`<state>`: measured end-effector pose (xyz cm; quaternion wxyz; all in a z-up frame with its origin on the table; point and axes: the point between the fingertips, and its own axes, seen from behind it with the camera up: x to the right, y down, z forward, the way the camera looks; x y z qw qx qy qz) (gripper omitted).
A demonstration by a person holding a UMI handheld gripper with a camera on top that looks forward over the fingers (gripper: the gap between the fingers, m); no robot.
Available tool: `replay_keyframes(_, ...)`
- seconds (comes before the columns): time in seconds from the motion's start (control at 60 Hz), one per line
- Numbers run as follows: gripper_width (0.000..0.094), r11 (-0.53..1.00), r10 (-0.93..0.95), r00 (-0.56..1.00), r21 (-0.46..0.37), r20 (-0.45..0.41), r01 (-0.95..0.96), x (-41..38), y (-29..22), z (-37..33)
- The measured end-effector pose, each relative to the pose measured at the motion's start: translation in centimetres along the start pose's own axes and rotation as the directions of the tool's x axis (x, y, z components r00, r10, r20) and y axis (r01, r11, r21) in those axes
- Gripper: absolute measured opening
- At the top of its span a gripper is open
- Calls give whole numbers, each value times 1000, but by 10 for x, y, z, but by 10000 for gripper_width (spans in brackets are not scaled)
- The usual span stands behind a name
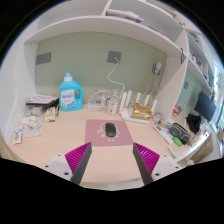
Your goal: Arrange mouse
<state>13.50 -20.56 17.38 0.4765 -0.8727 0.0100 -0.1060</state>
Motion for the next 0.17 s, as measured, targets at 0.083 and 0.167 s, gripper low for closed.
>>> replay_keyframes(0.083,847,1000,-10,1000,3,2,10,-1,3,-9)
replay_keyframes(0.167,848,1000,-13,1000,6,6,13,-2,3,-14)
